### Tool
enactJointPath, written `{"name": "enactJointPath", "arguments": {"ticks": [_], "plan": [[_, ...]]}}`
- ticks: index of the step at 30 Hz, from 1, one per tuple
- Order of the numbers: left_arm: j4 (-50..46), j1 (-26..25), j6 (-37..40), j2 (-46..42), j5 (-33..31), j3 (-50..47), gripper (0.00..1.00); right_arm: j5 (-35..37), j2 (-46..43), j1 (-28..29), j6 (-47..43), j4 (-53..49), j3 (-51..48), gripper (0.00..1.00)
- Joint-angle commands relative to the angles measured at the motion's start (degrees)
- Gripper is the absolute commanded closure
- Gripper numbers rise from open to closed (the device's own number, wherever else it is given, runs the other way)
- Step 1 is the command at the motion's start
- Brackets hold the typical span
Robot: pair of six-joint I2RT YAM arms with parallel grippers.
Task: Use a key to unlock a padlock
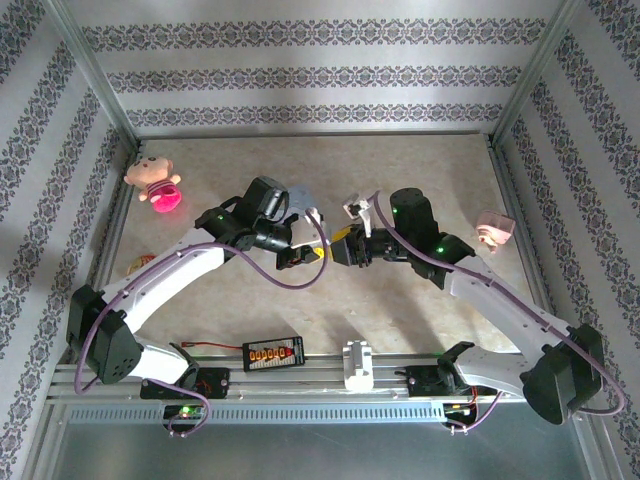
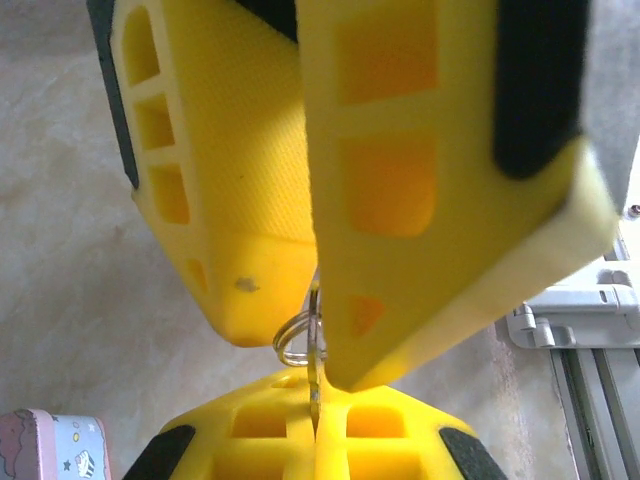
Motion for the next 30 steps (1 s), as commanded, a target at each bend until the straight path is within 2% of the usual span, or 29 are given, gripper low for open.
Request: {"name": "enactJointPath", "arguments": {"ticks": [1, 7, 9, 15, 19, 20, 24, 30], "plan": [[0.1, 0.92, 0.57, -1.55, 2.25, -0.77, 1.0, -1.73, 0.04, 0.68, -1.41, 2.53, -0.81, 0.75], [1.3, 1.69, 0.09, -2.73, 2.8, -1.96, 1.0, 0.87, -1.37, 0.54, -1.74, 2.45, -1.73, 0.9], [1.83, 1.82, -0.09, -3.06, 3.44, -2.17, 1.0, 0.75, -1.38, 0.58, -1.83, 2.49, -1.87, 0.99], [4.95, 2.0, -2.73, -4.0, 2.59, -3.53, 1.0, 1.45, -1.35, 0.68, -1.6, 3.46, -2.32, 1.0], [10.4, 2.85, -7.69, -6.98, 1.35, -6.85, 0.59, 7.16, -3.18, -0.64, 2.3, 8.35, -5.12, 1.0], [12.86, 3.19, -9.68, -7.93, 1.09, -8.11, 0.55, 8.2, -3.58, -1.31, 3.92, 10.07, -5.94, 1.0], [27.02, 4.83, -20.47, -13.01, 0.85, -15.38, 0.45, 12.26, -4.5, -4.23, 12.15, 16.71, -9.27, 1.0], [46.83, 5.29, -42.1, -13.62, -1.25, -21.41, 0.44, 10.39, -3.96, -8.02, 27.53, 35.54, -15.96, 1.0]]}}
